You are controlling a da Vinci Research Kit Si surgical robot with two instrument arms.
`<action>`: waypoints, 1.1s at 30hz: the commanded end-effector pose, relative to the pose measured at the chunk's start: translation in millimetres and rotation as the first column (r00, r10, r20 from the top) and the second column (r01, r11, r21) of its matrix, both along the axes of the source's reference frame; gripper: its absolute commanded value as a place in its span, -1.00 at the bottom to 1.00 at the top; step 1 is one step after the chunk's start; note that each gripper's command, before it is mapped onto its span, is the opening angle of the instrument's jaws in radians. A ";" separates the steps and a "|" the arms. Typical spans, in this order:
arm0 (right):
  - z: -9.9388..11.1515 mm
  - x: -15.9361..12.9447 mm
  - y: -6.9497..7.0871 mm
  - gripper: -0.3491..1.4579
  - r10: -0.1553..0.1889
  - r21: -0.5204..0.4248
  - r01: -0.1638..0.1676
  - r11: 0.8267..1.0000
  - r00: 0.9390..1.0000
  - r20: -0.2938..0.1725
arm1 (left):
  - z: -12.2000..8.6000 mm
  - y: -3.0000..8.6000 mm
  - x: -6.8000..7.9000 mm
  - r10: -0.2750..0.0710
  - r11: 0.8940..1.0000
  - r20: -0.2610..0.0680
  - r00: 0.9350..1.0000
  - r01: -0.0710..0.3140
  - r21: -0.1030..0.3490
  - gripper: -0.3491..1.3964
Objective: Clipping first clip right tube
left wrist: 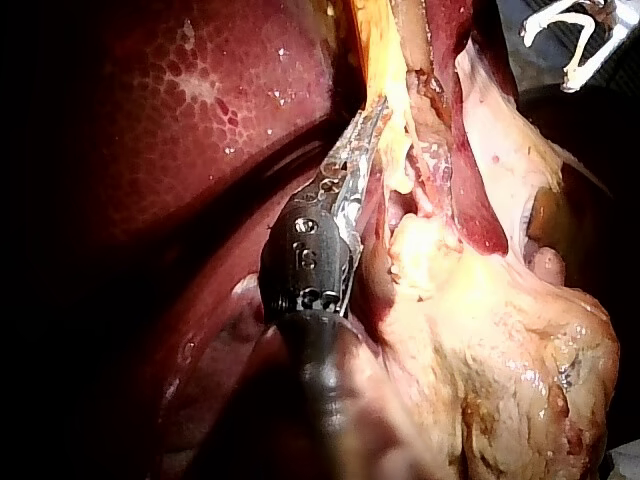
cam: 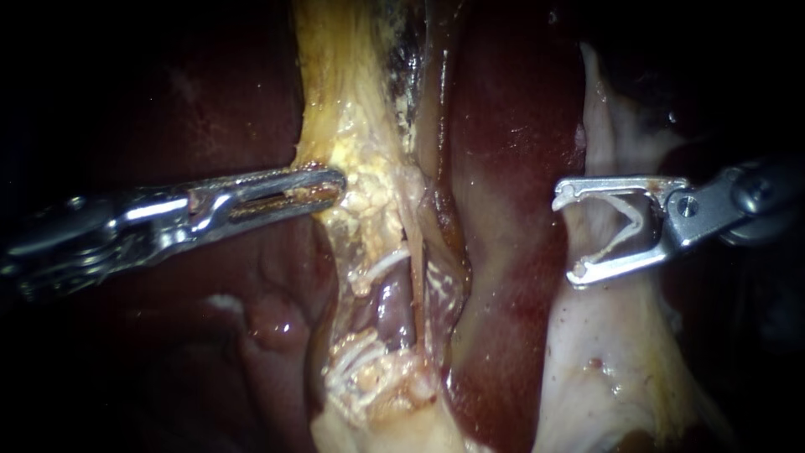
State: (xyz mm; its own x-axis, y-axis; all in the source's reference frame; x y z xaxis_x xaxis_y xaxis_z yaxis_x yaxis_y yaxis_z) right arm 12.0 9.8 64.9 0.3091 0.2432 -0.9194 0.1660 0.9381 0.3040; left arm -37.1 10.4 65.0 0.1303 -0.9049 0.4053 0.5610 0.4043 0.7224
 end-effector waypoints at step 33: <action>15.3 13.9 -9.0 0.04 -0.064 0.325 0.053 0.944 0.998 0.023 | -11.1 2.5 4.0 -0.053 0.998 0.037 0.998 0.054 -0.037 -1.00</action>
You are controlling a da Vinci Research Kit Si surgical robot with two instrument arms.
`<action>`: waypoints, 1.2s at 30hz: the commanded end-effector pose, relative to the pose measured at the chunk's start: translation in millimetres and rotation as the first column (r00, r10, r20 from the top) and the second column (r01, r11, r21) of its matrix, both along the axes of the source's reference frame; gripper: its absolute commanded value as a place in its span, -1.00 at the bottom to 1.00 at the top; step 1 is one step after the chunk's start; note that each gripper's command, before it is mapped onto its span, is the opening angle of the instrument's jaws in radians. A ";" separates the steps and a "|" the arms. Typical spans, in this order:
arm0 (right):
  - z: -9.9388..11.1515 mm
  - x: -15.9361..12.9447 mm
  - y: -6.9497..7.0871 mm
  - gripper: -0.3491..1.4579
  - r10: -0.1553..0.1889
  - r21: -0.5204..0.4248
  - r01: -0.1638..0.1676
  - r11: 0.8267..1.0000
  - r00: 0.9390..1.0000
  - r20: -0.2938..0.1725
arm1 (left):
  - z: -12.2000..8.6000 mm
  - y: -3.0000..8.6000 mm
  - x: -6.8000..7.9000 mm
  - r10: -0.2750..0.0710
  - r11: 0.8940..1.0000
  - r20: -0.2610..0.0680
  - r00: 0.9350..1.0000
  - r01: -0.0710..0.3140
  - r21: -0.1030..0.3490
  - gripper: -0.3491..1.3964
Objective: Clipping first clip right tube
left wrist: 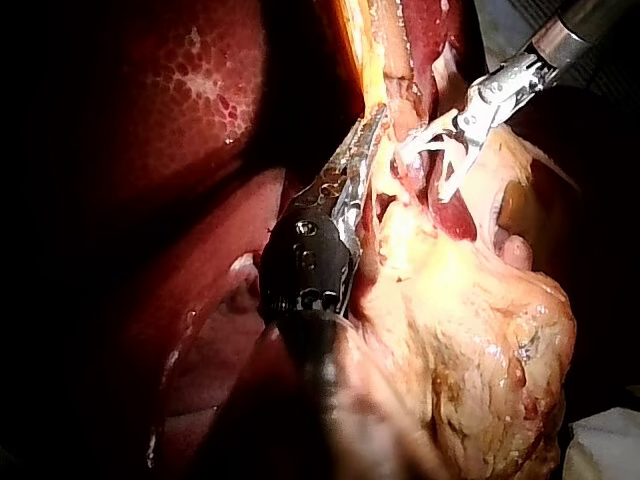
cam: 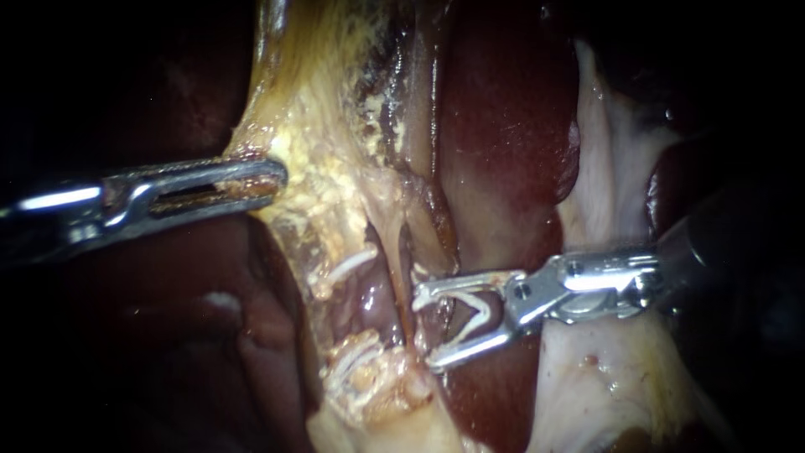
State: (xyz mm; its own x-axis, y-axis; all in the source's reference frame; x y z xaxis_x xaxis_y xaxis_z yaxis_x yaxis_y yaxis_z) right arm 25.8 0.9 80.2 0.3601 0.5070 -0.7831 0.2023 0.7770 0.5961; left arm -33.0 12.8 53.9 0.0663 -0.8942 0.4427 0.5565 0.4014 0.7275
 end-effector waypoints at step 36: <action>1.1 2.4 -2.3 -1.00 -0.077 0.129 0.075 0.989 0.997 0.011 | -0.2 -0.2 -0.2 0.000 1.000 -0.001 1.000 0.000 -0.001 -1.00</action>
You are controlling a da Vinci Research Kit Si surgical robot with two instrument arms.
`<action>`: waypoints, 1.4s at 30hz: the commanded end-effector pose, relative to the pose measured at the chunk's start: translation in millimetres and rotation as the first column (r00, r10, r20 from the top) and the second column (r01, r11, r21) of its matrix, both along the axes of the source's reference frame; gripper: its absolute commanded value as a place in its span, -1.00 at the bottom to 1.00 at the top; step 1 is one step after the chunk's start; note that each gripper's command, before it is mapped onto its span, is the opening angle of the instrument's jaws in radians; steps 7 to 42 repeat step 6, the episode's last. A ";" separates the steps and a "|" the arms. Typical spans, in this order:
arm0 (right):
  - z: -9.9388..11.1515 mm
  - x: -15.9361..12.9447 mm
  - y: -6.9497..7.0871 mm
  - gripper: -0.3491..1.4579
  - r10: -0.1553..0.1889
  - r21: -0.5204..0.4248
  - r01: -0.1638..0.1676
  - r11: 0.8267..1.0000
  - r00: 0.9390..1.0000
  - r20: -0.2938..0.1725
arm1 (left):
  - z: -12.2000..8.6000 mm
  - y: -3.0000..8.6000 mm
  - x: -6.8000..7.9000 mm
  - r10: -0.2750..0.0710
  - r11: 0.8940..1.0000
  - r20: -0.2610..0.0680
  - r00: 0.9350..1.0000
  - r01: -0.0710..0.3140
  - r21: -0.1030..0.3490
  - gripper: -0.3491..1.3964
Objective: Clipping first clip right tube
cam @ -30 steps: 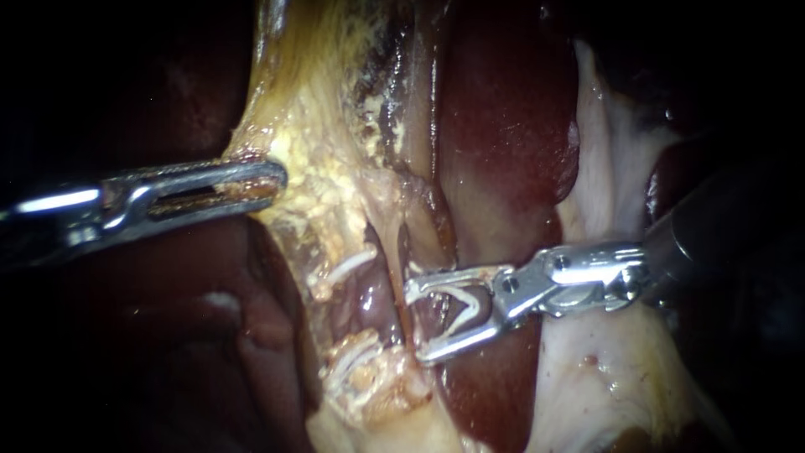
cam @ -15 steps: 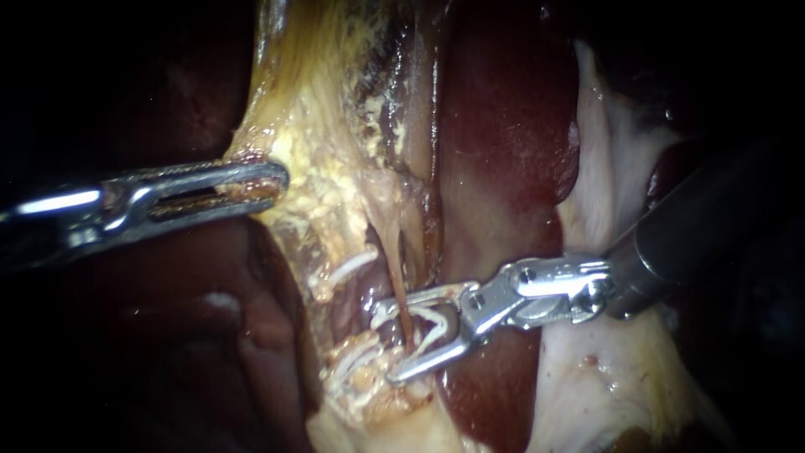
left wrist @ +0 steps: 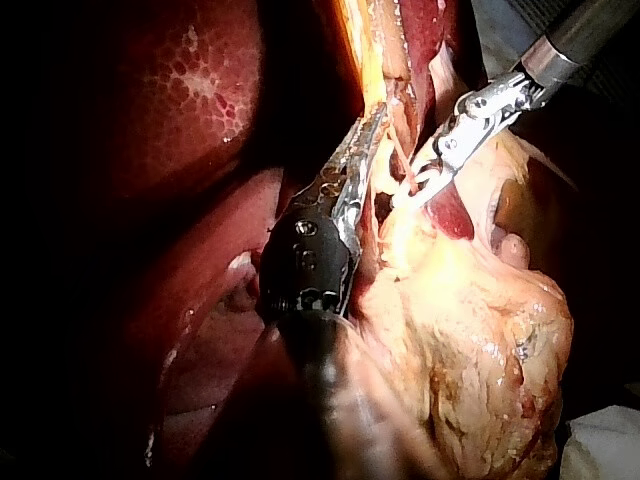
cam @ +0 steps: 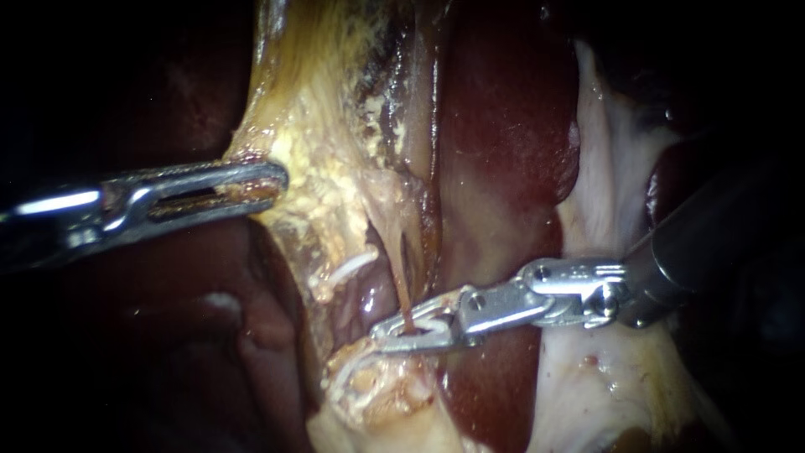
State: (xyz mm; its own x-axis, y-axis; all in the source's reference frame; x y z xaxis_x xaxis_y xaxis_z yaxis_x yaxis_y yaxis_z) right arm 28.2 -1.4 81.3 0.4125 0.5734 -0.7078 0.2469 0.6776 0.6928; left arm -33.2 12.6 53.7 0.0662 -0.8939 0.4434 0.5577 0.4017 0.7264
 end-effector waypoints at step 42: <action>0.2 0.1 -0.3 -1.00 -0.007 0.000 0.007 1.000 1.000 -0.003 | 0.0 0.0 0.0 0.001 1.000 0.001 1.000 -0.001 0.000 -1.00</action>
